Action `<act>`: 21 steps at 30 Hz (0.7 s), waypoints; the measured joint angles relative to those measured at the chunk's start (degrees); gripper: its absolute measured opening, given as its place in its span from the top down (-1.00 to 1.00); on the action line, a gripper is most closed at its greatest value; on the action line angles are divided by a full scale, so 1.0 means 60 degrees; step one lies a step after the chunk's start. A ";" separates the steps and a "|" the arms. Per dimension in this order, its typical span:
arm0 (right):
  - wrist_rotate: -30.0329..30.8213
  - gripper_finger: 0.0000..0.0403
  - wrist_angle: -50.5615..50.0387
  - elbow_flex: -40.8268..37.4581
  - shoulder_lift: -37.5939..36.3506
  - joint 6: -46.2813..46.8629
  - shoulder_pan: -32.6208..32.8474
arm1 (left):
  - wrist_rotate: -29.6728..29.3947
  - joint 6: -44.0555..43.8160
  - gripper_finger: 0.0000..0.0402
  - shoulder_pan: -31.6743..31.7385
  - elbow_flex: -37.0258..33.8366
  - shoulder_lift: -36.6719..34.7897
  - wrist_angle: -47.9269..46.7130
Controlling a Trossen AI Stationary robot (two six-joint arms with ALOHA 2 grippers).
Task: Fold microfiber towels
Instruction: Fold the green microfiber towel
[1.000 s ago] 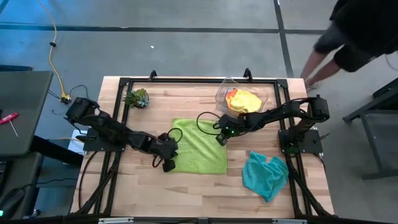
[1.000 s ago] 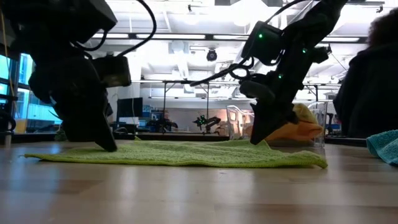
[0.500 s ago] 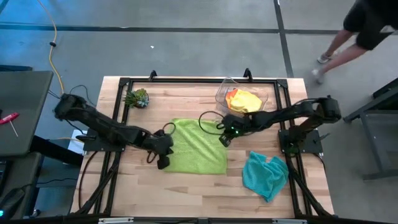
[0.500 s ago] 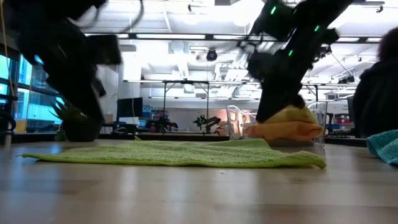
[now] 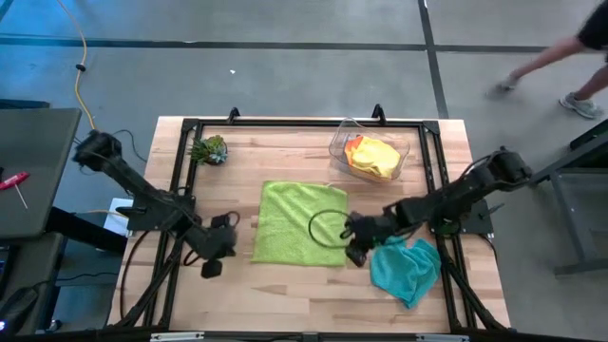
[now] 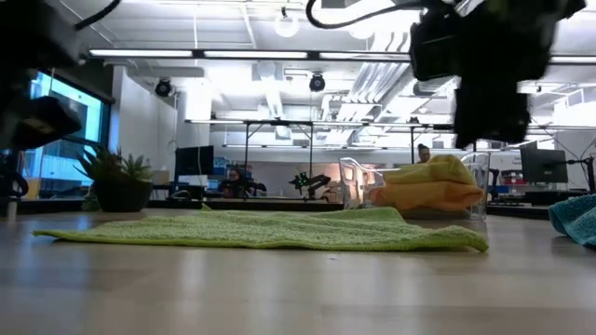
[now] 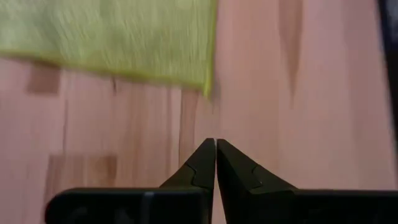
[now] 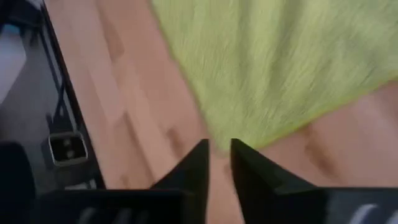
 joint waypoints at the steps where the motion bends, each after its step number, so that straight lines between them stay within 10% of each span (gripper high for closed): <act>1: -0.0045 0.62 -0.0056 0.0094 0.0153 0.0096 0.0177 | 0.0000 0.0102 0.95 -0.0146 -0.0064 0.0063 -0.0060; 10: -0.0174 -0.13 -0.1938 0.1628 0.1671 -0.0336 0.0776 | -0.0419 0.2065 0.37 -0.0432 -0.0066 0.0935 0.1256; 21: -0.0771 -0.19 -0.2597 0.1163 0.1696 -0.0909 0.0918 | -0.0993 0.3920 -0.12 -0.0389 0.0910 0.3326 0.1646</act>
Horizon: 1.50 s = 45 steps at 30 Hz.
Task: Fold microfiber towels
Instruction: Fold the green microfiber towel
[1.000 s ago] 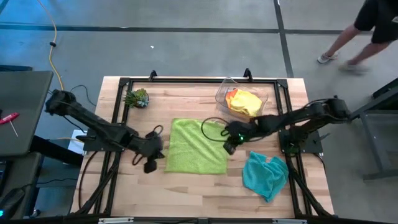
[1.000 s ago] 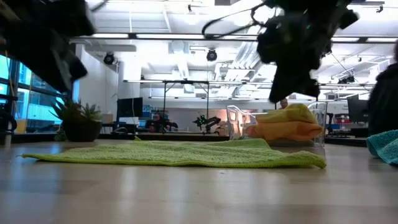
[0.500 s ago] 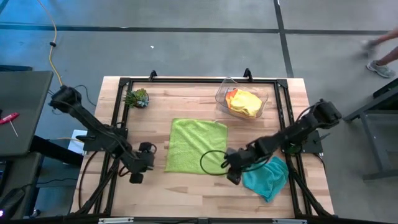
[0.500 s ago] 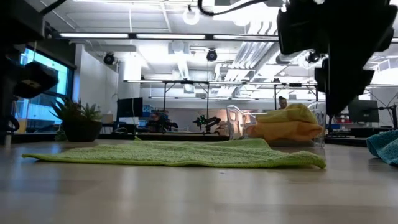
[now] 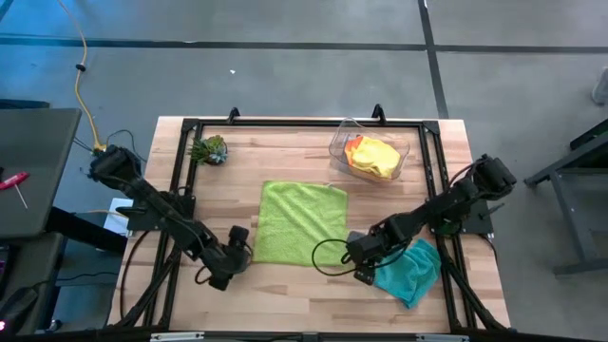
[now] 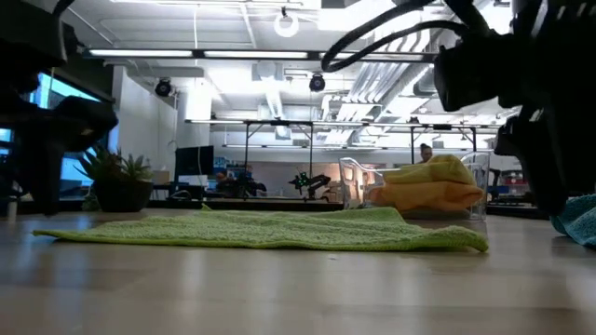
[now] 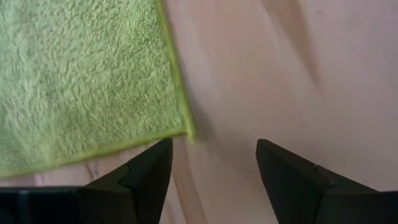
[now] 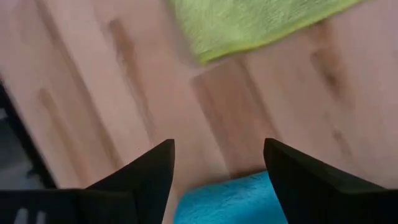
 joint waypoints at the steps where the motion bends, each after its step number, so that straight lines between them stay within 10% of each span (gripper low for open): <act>1: -0.0109 -0.19 0.0163 -0.0099 -0.0019 -0.0094 0.0000 | -0.0098 0.0169 -0.12 0.0020 0.0176 0.0298 -0.0035; 20: 0.0068 -0.19 0.0903 -0.0281 -0.0259 -0.1327 0.0044 | -0.0749 -0.0085 0.37 0.0057 0.1027 0.1749 -0.0513; 45: 0.0502 -0.19 0.1264 -0.0281 -0.0259 -0.1238 0.0022 | -0.2555 0.1627 0.30 0.0084 0.0935 0.1601 -0.0699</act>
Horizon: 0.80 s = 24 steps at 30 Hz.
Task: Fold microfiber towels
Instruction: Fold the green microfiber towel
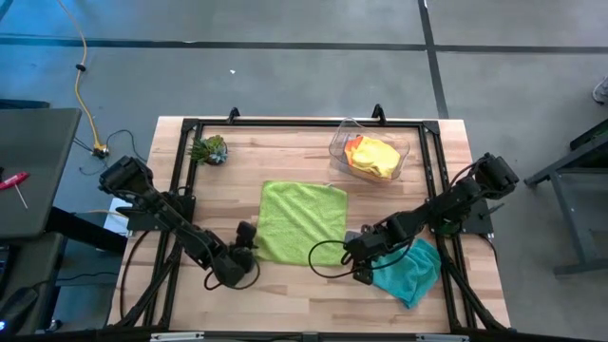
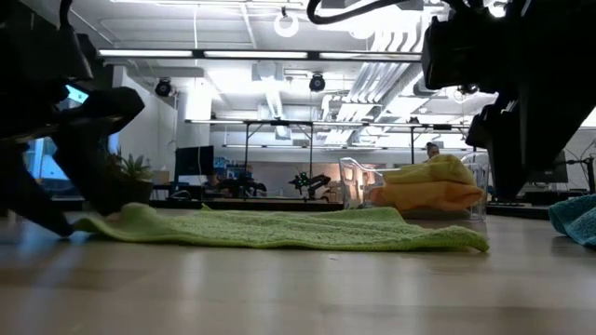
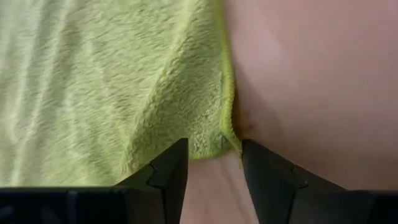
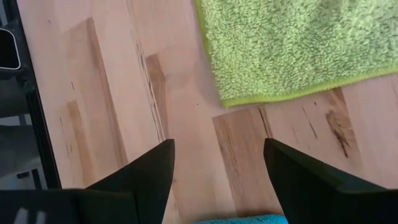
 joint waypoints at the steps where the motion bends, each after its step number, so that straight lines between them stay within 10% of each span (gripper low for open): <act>1: -0.0002 -0.19 0.0001 0.0000 0.0000 -0.0005 0.0000 | -0.0172 -0.0008 0.30 0.0002 -0.0009 0.0012 0.0000; 24: 0.0251 -0.19 0.0076 -0.0007 0.0000 0.0239 -0.0001 | -0.0097 -0.1947 0.34 -0.0054 0.0042 0.0092 -0.0241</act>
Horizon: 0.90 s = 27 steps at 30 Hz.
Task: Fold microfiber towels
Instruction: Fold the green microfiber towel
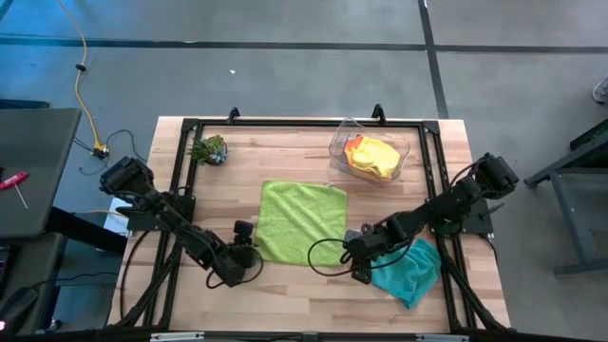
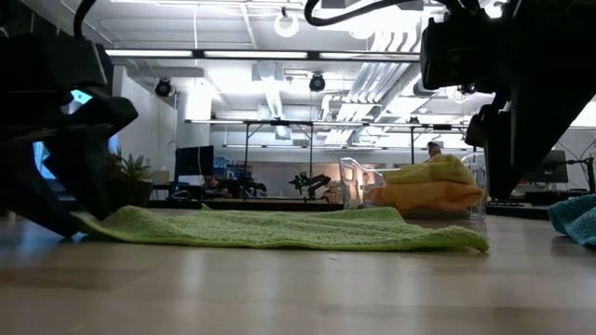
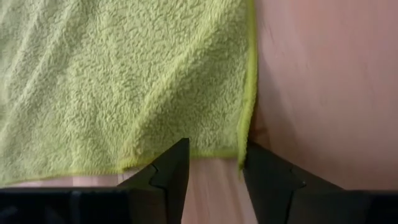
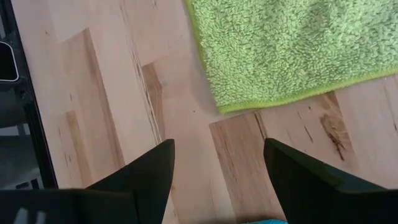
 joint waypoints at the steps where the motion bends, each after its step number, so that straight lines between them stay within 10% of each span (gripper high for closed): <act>1: 0.0000 -0.19 0.0002 0.0000 0.0000 0.0000 0.0001 | -0.0004 -0.0004 0.37 -0.0022 0.0000 -0.0015 -0.0045; 10: 0.0182 -0.19 0.0027 0.0002 0.0002 -0.0151 -0.0002 | 0.0604 -0.0012 0.95 -0.0015 -0.0011 -0.0048 0.0246; 27: -0.1978 -0.19 0.2027 -0.1059 0.0004 0.0595 -0.0736 | 0.1303 -0.0824 0.99 0.0034 0.0080 -0.0456 0.0140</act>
